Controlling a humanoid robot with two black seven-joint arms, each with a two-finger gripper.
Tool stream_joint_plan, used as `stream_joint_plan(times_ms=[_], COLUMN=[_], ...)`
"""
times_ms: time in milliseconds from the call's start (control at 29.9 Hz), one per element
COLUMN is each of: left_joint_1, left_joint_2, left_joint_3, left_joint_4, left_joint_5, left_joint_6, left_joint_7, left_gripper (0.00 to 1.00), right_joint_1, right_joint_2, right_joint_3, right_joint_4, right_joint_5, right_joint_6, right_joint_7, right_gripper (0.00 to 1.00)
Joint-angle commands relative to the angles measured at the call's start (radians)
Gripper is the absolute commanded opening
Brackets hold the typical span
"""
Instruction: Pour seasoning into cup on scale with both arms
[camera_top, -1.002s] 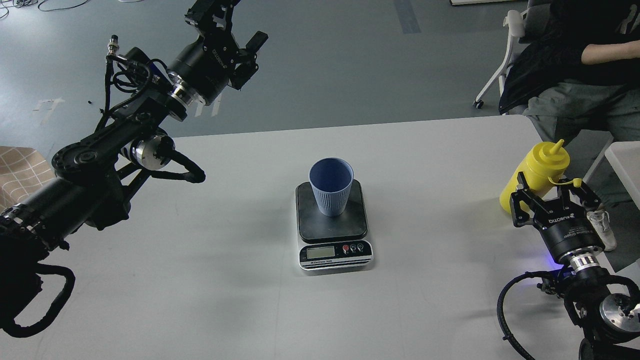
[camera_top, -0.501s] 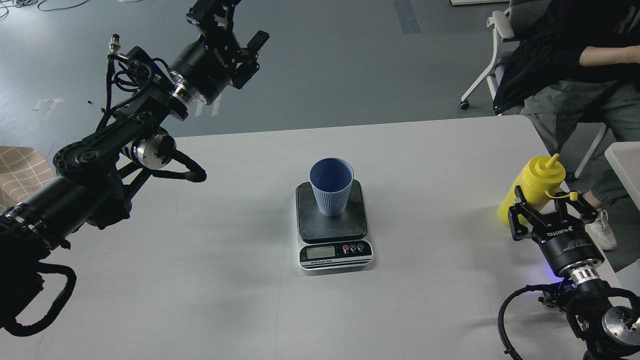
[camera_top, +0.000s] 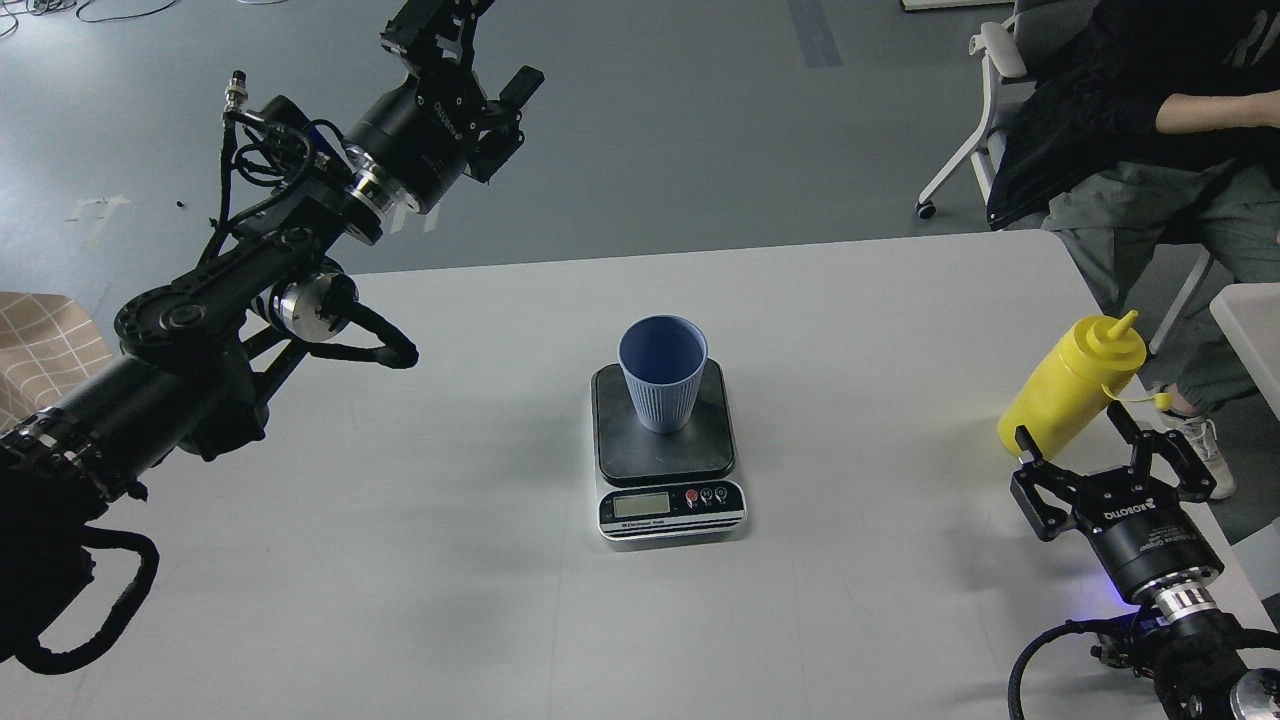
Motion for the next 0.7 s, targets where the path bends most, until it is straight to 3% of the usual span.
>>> stream_joint_plan(times_ms=[0, 668], left_joint_1=[0.004, 0.002], left_joint_2=[-0.004, -0.027], left_joint_3=[0.001, -0.005], left_joint_4=[0.000, 0.002], left_joint_5=[0.014, 0.014], left_joint_6=[0.000, -0.001], left_joint_7=[0.000, 0.000], left_gripper=[0.98, 0.98], right_joint_1=[-0.052, -0.354], right_joint_2=[0.000, -0.052], right_joint_3=[-0.015, 0.035], right_joint_4=[0.054, 0.423], right_joint_5=[0.033, 0.039], right_joint_6=[0.000, 0.000], right_joint_7=[-0.015, -0.015], right_gripper=[0.98, 0.99])
